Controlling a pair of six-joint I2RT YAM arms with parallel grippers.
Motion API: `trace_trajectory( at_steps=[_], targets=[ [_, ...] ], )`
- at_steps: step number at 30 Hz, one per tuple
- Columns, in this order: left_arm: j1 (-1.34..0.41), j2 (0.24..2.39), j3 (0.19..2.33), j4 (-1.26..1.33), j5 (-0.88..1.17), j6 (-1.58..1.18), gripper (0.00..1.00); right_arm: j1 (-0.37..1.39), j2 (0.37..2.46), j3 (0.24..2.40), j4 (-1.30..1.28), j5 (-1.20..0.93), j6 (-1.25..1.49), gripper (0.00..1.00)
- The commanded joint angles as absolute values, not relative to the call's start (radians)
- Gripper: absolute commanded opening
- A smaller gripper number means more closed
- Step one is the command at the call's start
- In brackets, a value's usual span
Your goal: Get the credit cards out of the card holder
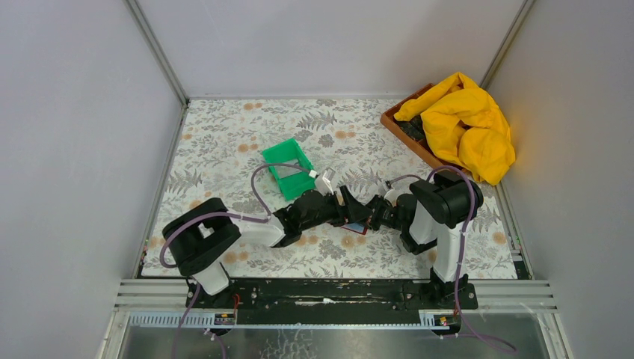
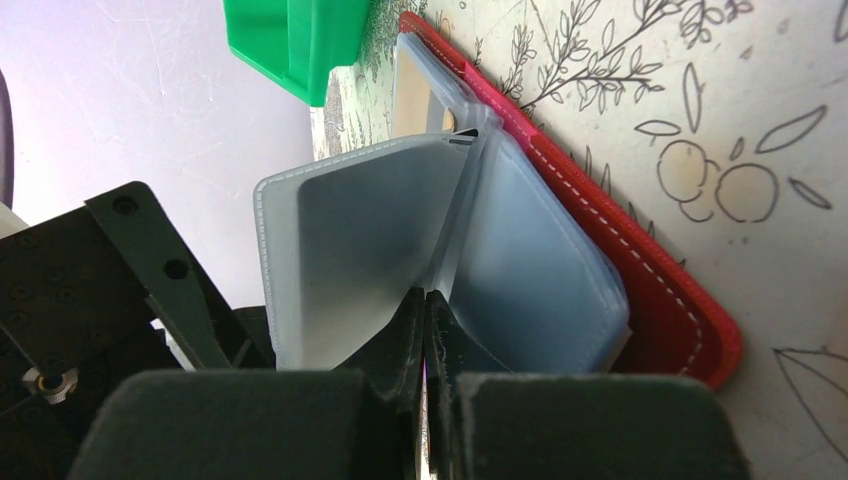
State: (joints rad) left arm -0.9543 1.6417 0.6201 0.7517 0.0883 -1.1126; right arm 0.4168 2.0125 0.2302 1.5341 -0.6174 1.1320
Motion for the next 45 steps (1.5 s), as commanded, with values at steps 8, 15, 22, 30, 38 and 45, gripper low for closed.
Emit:
trace_trajectory(
  at_steps=[8,15,22,30,38,45],
  targets=[
    [-0.957,1.639,0.636,0.847,0.142,-1.114,0.82,0.437,1.997,0.193,1.51,-0.654,1.119,0.0],
    [-0.958,1.583,0.626,0.827,0.132,-1.096,0.82,0.43,1.942,0.171,1.434,-0.619,1.089,0.01],
    [-0.959,1.536,0.619,0.773,0.095,-1.053,0.82,0.427,1.69,0.128,1.156,-0.481,0.987,0.01],
    [-0.913,1.527,0.599,0.739,0.082,-1.008,0.83,0.427,1.155,0.177,0.458,-0.103,0.817,0.01],
    [-0.797,1.609,0.615,0.735,0.164,-0.959,0.82,0.426,1.169,0.218,0.434,-0.145,0.781,0.28],
    [-0.751,1.72,0.658,0.761,0.239,-0.961,0.76,0.632,1.061,0.291,0.304,0.062,0.633,0.0]
  ],
)
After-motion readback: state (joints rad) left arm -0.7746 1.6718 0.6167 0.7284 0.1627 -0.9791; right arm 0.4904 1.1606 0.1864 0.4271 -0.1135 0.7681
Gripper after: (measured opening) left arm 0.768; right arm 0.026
